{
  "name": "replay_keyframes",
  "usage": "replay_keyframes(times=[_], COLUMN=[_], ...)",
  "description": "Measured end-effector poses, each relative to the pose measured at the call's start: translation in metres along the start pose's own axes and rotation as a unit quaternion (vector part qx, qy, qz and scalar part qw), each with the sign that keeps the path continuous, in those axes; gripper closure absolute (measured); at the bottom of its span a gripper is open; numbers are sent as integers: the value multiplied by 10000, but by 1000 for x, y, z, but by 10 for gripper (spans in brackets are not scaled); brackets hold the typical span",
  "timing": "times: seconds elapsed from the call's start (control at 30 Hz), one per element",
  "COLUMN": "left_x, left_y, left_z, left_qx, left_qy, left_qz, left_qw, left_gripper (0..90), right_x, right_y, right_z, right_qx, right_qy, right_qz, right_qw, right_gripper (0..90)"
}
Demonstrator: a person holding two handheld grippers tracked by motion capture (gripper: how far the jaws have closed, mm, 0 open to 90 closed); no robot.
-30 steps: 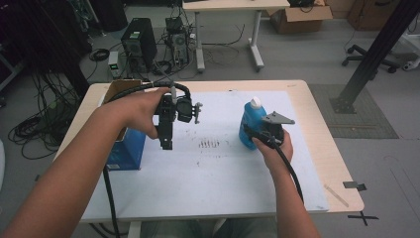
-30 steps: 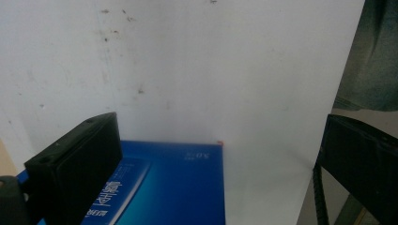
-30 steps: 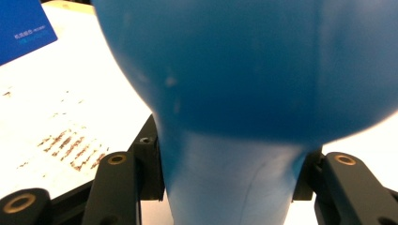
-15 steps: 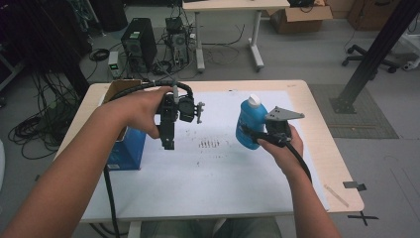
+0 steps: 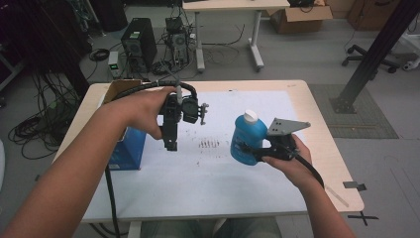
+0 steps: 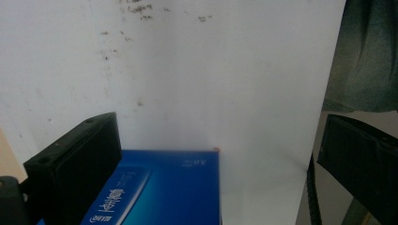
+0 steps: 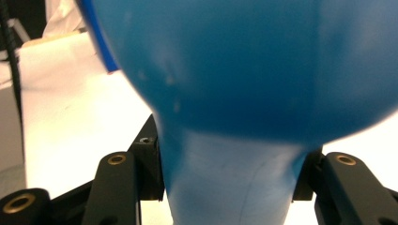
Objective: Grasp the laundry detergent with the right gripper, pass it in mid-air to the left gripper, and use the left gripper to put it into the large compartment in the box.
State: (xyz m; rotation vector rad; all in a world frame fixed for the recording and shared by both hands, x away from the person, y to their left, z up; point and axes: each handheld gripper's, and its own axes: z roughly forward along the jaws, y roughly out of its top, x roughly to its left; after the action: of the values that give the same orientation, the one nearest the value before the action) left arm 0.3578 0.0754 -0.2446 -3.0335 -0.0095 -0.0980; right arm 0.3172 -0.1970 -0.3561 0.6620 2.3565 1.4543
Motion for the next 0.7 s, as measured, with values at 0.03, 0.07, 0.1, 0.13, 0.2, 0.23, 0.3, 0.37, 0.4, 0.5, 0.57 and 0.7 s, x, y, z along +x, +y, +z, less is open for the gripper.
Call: replay_keyframes(times=[0.03, 0.07, 0.1, 0.13, 0.2, 0.23, 0.3, 0.37, 0.4, 0.5, 0.57, 0.7], left_x=[0, 0, -1, -1, -3, -3, -5, -6, -6, -9, -11, -15], left_y=[1, 1, 2, 3, 4, 5, 6, 8, 8, 9, 10, 12], left_z=[0, 0, 0, -1, -1, -1, -2, -2, -2, -3, -4, -7], left_qx=[-8, -3, -11, -3, -27, -28, -29, -21, -17, -32, -46, -59], left_qy=[4, 7, 16, 10, 19, 14, 13, 13, 16, 18, 29, 37], left_qz=[26, 16, 21, 33, 54, 56, 71, 84, 94, 99, 112, 151], left_qw=[10000, 10000, 10000, 10000, 10000, 10000, 10000, 10000, 10000, 9999, 9999, 9999], left_gripper=[2, 2, 2, 2, 2, 2, 2, 2, 2, 2, 2, 2], right_x=[2, 4, 5, 6, 9, 10, 14, 17, 19, 24, 27, 34], right_y=[0, 0, -1, -1, -1, -1, -1, -1, 0, 0, 1, 2], right_z=[-1, -1, -2, -2, -2, -2, -2, -2, -1, 0, 2, 6], right_qx=[33, 55, 56, 62, 57, 65, 68, 76, 71, 41, 36, 2], right_qy=[42, 68, 89, 115, 204, 256, 330, 413, 476, 609, 702, 901], right_qz=[-55, -88, -119, -144, -201, -227, -279, -347, -391, -469, -532, -642], right_qw=[10000, 9999, 9999, 9998, 9996, 9994, 9990, 9985, 9981, 9970, 9961, 9939], right_gripper=[455, 455, 455, 455, 455, 455, 454, 454, 454, 454, 454, 454])
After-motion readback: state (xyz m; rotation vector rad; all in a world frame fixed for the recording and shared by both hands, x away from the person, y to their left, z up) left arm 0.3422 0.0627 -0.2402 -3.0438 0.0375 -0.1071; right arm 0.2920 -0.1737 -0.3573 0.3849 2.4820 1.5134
